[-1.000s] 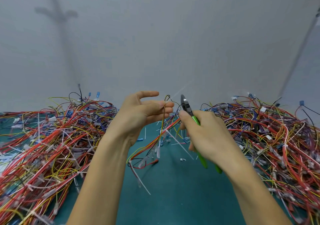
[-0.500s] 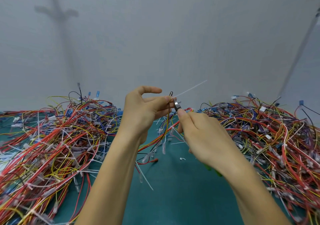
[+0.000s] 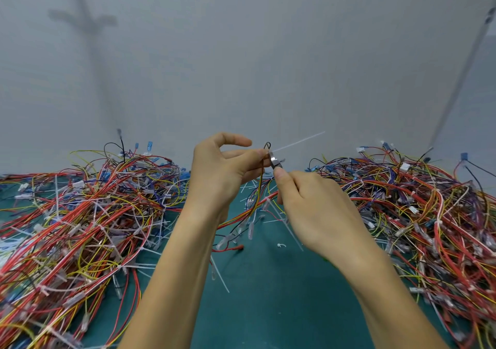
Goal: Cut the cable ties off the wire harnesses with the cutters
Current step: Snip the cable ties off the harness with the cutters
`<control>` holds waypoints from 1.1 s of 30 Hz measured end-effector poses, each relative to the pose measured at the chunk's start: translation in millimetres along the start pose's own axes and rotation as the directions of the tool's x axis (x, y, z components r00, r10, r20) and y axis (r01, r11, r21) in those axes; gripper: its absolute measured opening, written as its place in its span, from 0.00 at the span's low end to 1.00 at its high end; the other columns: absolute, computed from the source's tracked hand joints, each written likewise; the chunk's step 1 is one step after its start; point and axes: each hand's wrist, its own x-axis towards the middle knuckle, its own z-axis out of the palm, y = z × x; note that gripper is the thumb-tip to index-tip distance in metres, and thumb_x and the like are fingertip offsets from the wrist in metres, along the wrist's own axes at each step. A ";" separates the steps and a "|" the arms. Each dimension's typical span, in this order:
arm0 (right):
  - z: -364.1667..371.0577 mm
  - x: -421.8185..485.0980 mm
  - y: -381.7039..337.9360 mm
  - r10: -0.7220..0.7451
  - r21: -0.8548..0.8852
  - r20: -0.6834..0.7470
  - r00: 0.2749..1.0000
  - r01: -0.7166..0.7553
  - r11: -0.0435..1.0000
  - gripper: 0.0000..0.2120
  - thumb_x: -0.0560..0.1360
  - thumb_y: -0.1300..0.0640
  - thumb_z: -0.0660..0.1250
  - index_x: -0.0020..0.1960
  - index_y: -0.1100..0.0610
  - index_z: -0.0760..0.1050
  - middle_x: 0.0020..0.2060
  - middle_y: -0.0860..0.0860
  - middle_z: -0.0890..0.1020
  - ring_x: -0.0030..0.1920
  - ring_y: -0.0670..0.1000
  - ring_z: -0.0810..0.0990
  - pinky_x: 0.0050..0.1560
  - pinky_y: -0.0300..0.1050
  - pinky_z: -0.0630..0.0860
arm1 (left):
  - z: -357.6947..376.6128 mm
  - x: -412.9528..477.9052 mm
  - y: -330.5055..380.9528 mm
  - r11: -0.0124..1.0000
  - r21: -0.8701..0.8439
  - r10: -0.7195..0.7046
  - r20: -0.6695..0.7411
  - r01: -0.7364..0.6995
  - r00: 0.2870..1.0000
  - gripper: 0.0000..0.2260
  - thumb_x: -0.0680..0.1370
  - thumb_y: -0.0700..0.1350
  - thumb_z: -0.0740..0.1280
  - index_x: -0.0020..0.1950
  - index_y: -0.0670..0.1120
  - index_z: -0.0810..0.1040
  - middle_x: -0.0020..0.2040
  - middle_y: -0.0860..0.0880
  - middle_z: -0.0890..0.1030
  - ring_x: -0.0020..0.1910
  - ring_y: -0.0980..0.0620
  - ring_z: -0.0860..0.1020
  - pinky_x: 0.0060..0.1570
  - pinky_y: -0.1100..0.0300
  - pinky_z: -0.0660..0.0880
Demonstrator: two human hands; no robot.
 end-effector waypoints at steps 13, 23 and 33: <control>1.9 1.4 2.1 -0.008 -0.007 -0.029 1.000 0.007 1.000 0.28 0.82 0.40 0.48 0.28 0.52 0.66 0.25 0.48 0.72 0.30 0.44 0.70 0.30 0.44 0.62 | 3.3 -1.0 -2.1 0.999 0.039 0.023 -0.026 -0.022 0.999 0.09 0.71 0.33 0.74 0.47 0.39 0.76 0.36 0.43 0.85 0.37 0.49 0.85 0.38 0.61 0.82; 1.9 1.8 4.0 -0.009 0.117 -0.036 0.999 0.013 0.993 0.30 0.82 0.42 0.51 0.28 0.56 0.69 0.23 0.51 0.73 0.29 0.50 0.77 0.36 0.46 0.73 | 3.0 0.3 -2.3 0.999 -0.014 -0.035 -0.058 0.034 0.998 0.11 0.70 0.33 0.75 0.48 0.40 0.77 0.38 0.41 0.85 0.40 0.46 0.85 0.43 0.57 0.83; -4.9 13.1 16.6 0.116 0.325 -0.001 0.993 -0.109 0.939 0.33 0.75 0.31 0.52 0.35 0.58 0.77 0.30 0.53 0.82 0.34 0.58 0.82 0.45 0.57 0.80 | -8.6 10.0 -1.5 0.957 -0.256 -0.165 -0.089 0.137 0.982 0.06 0.75 0.30 0.66 0.50 0.38 0.75 0.33 0.46 0.83 0.36 0.49 0.84 0.36 0.60 0.81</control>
